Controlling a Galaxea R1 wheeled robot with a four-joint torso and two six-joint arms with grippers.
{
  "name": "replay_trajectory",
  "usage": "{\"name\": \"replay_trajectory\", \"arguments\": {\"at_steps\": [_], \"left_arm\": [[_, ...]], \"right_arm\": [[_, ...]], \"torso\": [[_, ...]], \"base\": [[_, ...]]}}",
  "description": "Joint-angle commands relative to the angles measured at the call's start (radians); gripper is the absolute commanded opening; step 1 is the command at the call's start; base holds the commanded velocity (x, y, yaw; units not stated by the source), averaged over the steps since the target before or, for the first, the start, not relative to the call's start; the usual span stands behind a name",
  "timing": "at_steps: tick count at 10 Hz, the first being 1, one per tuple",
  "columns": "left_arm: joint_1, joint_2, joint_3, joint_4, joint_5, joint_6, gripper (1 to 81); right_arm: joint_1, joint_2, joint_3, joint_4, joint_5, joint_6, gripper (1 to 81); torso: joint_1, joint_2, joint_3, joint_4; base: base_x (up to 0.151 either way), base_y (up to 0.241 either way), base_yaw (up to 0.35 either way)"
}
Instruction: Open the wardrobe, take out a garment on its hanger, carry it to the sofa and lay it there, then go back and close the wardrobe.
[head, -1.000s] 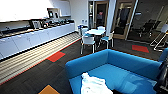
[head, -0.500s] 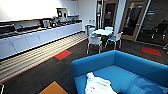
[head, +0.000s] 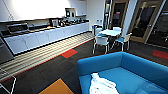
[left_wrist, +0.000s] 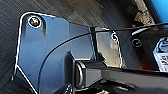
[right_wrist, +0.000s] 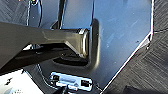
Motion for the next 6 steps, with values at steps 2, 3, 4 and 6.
{"name": "replay_trajectory", "arguments": {"at_steps": [2, 3, 4, 6], "left_arm": [[-0.028, -0.011, 0.005, 0.013, 0.02, 0.001, 81.1], [-0.027, -0.013, 0.005, 0.011, 0.021, 0.001, 81.1], [-0.022, -0.014, 0.003, 0.011, 0.021, 0.001, 81.1], [-0.016, -0.017, 0.003, 0.011, 0.021, 0.001, 81.1]], "right_arm": [[0.066, 0.007, 0.003, 0.011, -0.171, -0.007, 81.1], [0.075, 0.003, -0.004, 0.01, -0.196, -0.011, 81.1], [0.072, -0.006, 0.002, 0.011, -0.18, -0.011, 81.1], [0.069, -0.037, 0.07, -0.004, -0.167, -0.014, 81.1]], "torso": [[0.0, 0.0, 0.0, 0.0], [0.0, 0.0, 0.0, 0.0], [0.0, 0.0, 0.0, 0.0], [0.0, 0.0, 0.0, 0.0]], "base": [[0.0, 0.0, 0.188], [0.0, 0.0, 0.188], [0.0, 0.0, 0.188], [0.0, 0.0, 0.188]]}}
